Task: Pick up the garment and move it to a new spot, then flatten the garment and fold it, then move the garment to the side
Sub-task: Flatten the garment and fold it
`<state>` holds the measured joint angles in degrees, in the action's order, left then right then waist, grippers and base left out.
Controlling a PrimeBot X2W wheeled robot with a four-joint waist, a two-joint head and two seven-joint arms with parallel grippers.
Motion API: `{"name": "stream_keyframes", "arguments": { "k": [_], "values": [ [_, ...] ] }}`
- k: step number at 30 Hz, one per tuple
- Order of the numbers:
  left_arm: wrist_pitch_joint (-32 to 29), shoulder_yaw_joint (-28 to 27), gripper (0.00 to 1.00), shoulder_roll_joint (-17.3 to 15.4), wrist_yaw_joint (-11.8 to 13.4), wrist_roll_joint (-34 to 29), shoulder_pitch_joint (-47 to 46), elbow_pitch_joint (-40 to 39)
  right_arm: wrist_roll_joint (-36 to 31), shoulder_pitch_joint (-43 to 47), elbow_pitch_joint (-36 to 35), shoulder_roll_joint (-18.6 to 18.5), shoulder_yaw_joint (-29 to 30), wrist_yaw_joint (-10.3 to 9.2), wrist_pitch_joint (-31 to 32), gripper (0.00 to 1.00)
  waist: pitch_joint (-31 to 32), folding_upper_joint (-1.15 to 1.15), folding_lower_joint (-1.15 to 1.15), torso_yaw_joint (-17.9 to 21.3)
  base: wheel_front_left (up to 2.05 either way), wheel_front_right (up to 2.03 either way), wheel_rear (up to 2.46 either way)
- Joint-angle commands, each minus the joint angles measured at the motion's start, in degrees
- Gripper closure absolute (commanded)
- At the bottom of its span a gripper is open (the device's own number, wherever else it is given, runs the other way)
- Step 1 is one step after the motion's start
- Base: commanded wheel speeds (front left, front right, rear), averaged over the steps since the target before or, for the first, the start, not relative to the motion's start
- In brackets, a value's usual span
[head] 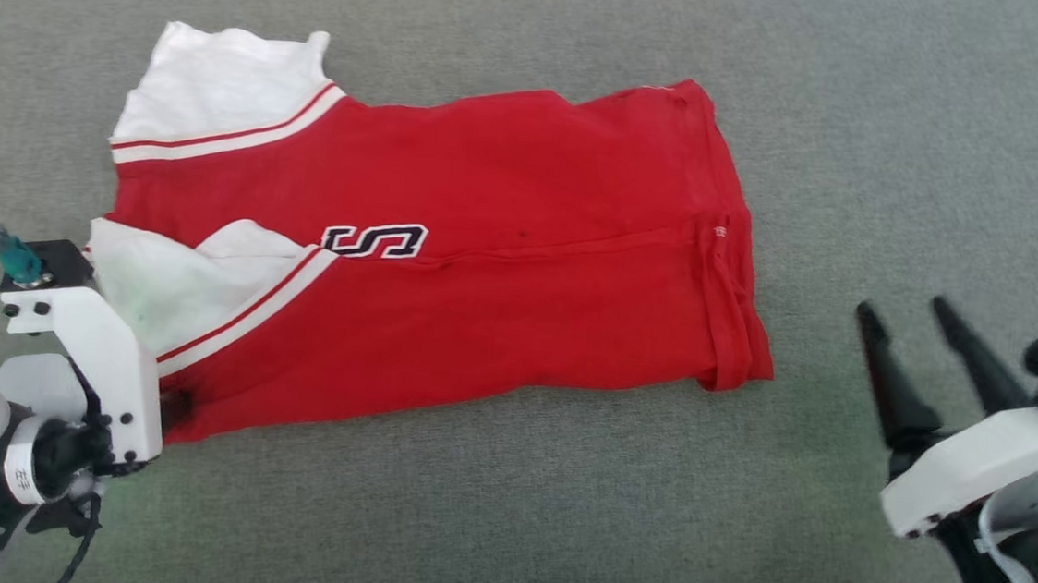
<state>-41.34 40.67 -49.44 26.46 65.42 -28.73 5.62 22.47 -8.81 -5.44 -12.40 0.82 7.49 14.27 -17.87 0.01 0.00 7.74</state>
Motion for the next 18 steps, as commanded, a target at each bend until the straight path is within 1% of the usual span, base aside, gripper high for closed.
{"name": "stream_keyframes", "arguments": {
  "k": [1, 2, 3, 4, 5, 6, 8, 14, 18],
  "values": [
    [-0.1, 0.6, 0.0, 1.3, -0.5, 1.0, 1.5, 1.1, 0.5, 0.4, 0.1, 0.2, -0.4, 0.0, 0.8, 0.0, -0.5, -0.01, 0.0, 0.5, 0.0, 0.0, 0.0],
    [-0.4, 0.8, 0.07, 1.8, -1.0, 1.4, 1.8, 1.9, 1.1, 0.5, 0.4, 0.3, -0.8, 0.0, 2.2, 0.0, -0.6, -0.01, 0.0, 0.7, 0.0, 0.0, 0.0],
    [-0.3, 1.2, 0.87, 2.2, -1.7, 1.2, 1.7, 2.4, 1.5, 0.5, 0.6, 0.3, -1.3, 0.0, 3.5, 0.0, -0.7, -0.01, 0.0, 0.9, 0.0, 0.0, 0.0],
    [0.2, 1.1, 1.0, 2.6, -2.0, 1.3, 1.7, 3.0, 1.9, 0.4, 0.9, 0.3, -1.8, 0.0, 4.8, 0.0, -0.8, -0.01, 0.0, 0.9, 0.0, 0.0, 0.0],
    [0.2, 1.2, 1.0, 2.9, -2.4, 1.6, 1.7, 3.5, 2.3, 0.3, 1.3, 0.5, -2.0, 0.0, 6.3, 0.0, -0.8, -0.01, 0.0, 1.0, 0.0, 0.0, 0.0],
    [0.0, 1.6, 1.0, 3.2, -2.9, 1.6, 1.8, 4.0, 2.9, -0.5, 1.9, 1.0, -2.2, -0.01, 9.1, 0.0, -0.9, -0.01, 0.0, 0.8, 0.0, 0.0, 0.0],
    [0.0, 1.8, 1.0, 3.3, -3.3, 1.2, 1.3, 4.1, 3.0, -1.5, 2.9, 1.5, -2.6, 0.0, 12.3, 0.0, -1.1, -0.01, 0.0, 0.4, 0.0, 0.0, 0.0],
    [-0.4, 2.6, 1.0, 4.6, -3.5, 0.1, -0.6, 3.8, 1.6, -5.7, 5.9, 2.9, -4.2, 0.0, 20.3, 0.0, -1.8, -0.01, 0.0, -1.2, 0.0, 0.0, 0.0],
    [-0.4, 2.9, 1.0, 5.5, -3.7, -0.4, -2.2, 3.1, -1.0, -9.1, 8.8, 4.4, -4.2, 0.0, 25.5, 0.0, -2.5, -0.01, 0.0, -2.4, 0.0, 0.0, 0.0]
  ]
}}
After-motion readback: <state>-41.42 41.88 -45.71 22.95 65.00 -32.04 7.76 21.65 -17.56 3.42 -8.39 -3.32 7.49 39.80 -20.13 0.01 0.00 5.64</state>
